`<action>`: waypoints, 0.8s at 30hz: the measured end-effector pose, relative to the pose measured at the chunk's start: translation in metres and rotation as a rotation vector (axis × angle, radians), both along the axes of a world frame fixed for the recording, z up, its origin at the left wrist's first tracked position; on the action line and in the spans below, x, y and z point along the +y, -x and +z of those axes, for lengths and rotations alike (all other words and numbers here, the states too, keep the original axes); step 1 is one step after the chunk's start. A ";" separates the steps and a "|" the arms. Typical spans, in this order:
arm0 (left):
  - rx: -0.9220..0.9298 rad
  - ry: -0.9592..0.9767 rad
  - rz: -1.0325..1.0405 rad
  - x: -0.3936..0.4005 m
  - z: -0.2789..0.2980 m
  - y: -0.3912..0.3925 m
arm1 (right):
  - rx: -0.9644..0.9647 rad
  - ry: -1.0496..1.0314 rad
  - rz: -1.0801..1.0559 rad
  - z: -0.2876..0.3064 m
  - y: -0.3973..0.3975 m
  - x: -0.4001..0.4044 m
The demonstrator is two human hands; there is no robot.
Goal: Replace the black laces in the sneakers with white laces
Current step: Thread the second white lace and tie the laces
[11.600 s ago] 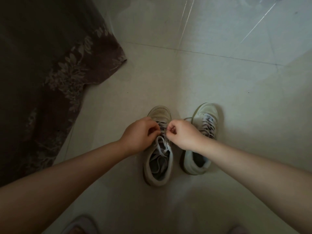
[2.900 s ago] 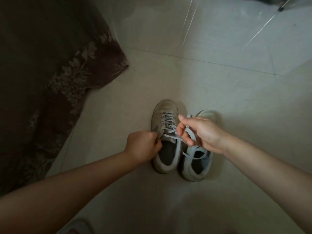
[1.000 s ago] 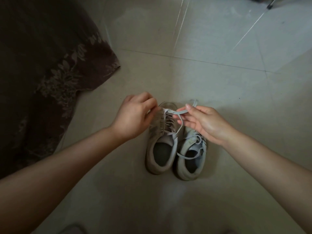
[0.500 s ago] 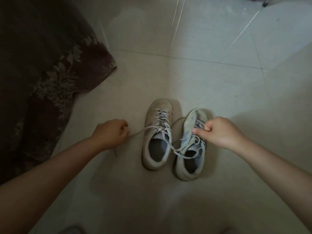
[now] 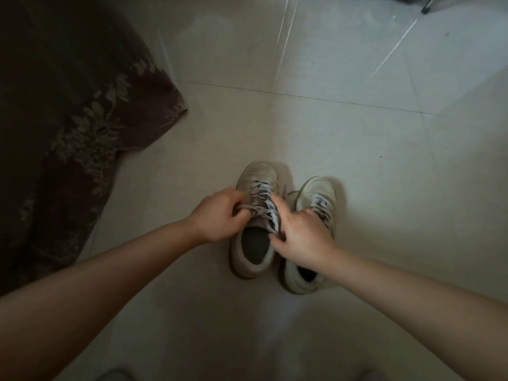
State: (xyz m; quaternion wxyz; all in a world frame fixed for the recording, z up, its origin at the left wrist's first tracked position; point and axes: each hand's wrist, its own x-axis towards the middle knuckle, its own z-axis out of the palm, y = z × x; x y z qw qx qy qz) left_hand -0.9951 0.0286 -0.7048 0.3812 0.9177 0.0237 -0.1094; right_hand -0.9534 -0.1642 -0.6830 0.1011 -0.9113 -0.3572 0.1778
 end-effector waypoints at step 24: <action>0.568 0.396 -0.004 0.029 0.025 -0.004 | -0.047 0.033 -0.106 0.020 -0.058 -0.014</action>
